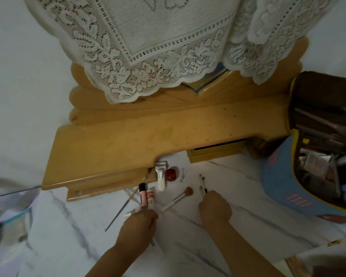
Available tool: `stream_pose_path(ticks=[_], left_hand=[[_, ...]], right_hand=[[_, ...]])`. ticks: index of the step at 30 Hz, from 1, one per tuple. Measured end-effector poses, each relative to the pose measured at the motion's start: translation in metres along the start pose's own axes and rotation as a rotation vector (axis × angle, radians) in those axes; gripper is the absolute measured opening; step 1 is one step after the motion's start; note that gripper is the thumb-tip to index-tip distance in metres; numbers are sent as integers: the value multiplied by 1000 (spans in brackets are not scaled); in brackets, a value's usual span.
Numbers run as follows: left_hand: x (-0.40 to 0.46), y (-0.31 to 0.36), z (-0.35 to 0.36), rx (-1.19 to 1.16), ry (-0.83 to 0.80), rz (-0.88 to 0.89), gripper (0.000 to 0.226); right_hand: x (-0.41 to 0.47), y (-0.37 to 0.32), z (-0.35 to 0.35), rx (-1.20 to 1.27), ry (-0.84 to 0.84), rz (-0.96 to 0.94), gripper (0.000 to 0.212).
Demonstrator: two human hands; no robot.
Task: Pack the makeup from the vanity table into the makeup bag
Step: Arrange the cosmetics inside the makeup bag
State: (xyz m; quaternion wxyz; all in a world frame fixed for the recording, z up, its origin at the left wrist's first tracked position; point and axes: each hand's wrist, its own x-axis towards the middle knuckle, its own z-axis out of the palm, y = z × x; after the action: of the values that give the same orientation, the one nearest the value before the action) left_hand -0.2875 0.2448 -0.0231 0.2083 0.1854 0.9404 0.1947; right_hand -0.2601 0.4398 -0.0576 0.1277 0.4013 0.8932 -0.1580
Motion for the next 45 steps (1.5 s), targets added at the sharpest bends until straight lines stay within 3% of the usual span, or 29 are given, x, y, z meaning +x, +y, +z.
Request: stream_pose_path(ticks=[9,12,15,17,21,27,35,36,38,39,41,45], left_hand=[[16,29,-1,-15,8,70,27],[23,40,-5,-91,8,96,24],[31,57,-7,-174,-29,95,22],[34,73,-9,-338,-69,97,24],[28,111,-27,-925,-229,19,31],[14,157,-45,-1212,-247,48,26],[-1,241,-41,-1214,-317,171,19],[0,250,-38,-1193,-297,195,20],[3,273,-29,-1110,-200,261,26],[4,286,-24,-1066,-163,301,28],[5,315,-15,-1010,-154,363,24],[15,375,9,-938,-277,379,17]], right_hand=[[1,10,-8,-173,-114,-103,31],[0,10,-18,-11,-141,-150,24],[-11,5,-35,390,-197,-281,30],[-28,1,-53,661,-268,-342,30],[-54,4,-87,936,-330,-433,20],[-64,34,-119,903,-249,-416,25],[-58,94,-163,971,-272,-249,51],[-55,102,-167,986,-285,-222,47],[-48,123,-178,977,-301,-181,17],[-44,136,-184,954,-279,-160,5],[-31,164,-196,981,-178,-172,21],[-10,214,-236,1177,102,-193,19]])
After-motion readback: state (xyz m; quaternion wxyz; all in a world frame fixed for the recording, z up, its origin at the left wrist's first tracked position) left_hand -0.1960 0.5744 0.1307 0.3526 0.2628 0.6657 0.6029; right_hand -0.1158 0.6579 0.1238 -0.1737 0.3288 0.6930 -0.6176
